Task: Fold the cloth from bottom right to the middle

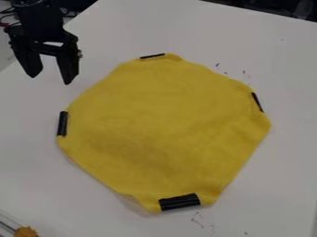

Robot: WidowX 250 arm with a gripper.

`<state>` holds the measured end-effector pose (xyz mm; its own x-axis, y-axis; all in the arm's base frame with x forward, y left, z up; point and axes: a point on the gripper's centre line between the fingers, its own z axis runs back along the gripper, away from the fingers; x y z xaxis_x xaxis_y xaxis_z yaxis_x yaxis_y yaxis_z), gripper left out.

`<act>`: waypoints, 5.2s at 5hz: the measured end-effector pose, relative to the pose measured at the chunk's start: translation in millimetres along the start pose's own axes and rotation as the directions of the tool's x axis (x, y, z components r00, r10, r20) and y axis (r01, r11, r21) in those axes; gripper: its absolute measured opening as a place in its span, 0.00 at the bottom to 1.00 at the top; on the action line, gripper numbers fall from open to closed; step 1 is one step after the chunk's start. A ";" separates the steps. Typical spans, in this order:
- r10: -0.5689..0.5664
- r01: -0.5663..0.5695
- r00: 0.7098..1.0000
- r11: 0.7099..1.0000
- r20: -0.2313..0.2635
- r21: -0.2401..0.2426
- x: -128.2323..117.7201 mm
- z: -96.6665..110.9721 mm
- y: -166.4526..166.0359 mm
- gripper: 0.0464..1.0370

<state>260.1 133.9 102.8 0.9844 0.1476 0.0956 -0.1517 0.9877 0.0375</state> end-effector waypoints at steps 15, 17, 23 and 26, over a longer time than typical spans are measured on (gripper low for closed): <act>-0.858 0.871 0.488 0.491 0.163 -0.026 -92.7 -85.5 -212.0 0.92; -0.889 0.904 0.424 0.428 0.172 -0.013 -88.2 -86.6 -212.4 0.40; -0.947 0.966 0.173 0.216 -0.270 -0.140 9.6 -28.1 -226.5 0.02; -0.989 0.979 -0.047 -0.017 -0.143 -0.203 74.7 -58.4 -247.5 0.02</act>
<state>376.4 -96.5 42.5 0.1168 -0.9760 -0.1839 0.9844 0.1384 -0.1090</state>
